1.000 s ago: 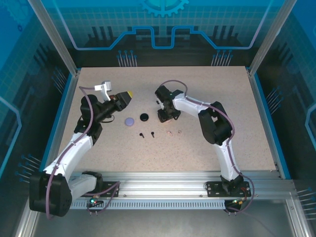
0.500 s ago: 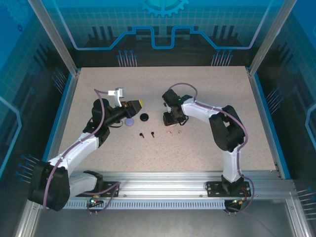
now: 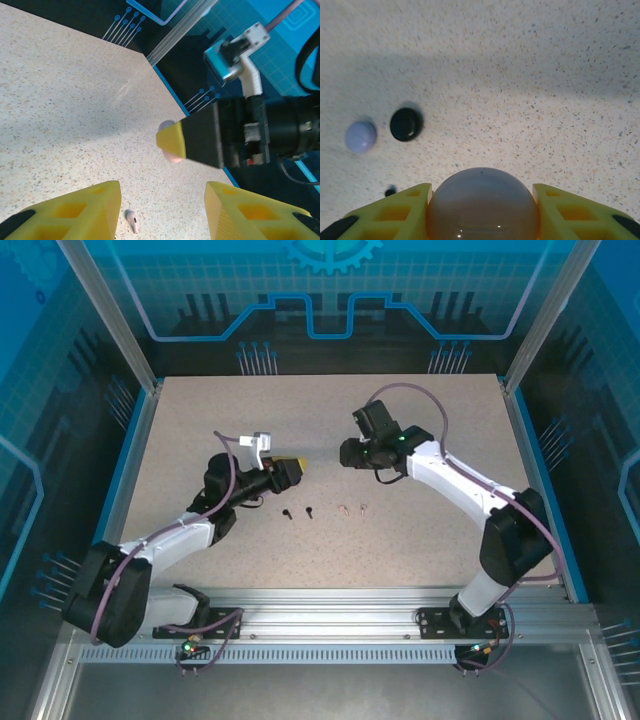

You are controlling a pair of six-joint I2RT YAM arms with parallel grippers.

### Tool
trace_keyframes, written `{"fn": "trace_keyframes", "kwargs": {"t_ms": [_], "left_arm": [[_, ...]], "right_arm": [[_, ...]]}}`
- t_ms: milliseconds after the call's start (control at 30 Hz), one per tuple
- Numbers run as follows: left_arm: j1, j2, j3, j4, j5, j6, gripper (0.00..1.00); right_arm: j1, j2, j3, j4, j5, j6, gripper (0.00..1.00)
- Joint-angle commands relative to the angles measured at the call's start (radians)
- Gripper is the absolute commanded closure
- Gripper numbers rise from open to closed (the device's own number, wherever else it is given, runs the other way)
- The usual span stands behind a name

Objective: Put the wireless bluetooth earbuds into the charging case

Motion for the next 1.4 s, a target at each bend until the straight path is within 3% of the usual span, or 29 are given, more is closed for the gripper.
{"fn": "trace_keyframes", "kwargs": {"t_ms": [0,333,700,1367], "left_arm": [[-0.023,0.047,-0.028,0.167,-0.013,0.006,0.50],[-0.077,0.264,-0.086,0.685,-0.036,-0.072,0.51],[-0.153,0.297,-0.008,0.685,-0.050,-0.010,0.52],[-0.180,0.343,0.078,0.685,-0.064,-0.016,0.62]], "right_arm": [[0.008,-0.064,-0.017,0.034,0.052,0.144,0.68],[0.102,-0.141,-0.009,0.069,0.198,0.380,0.68],[0.164,-0.131,0.023,0.098,0.264,0.487,0.69],[0.207,-0.145,0.019,0.179,0.217,0.546,0.69]]}}
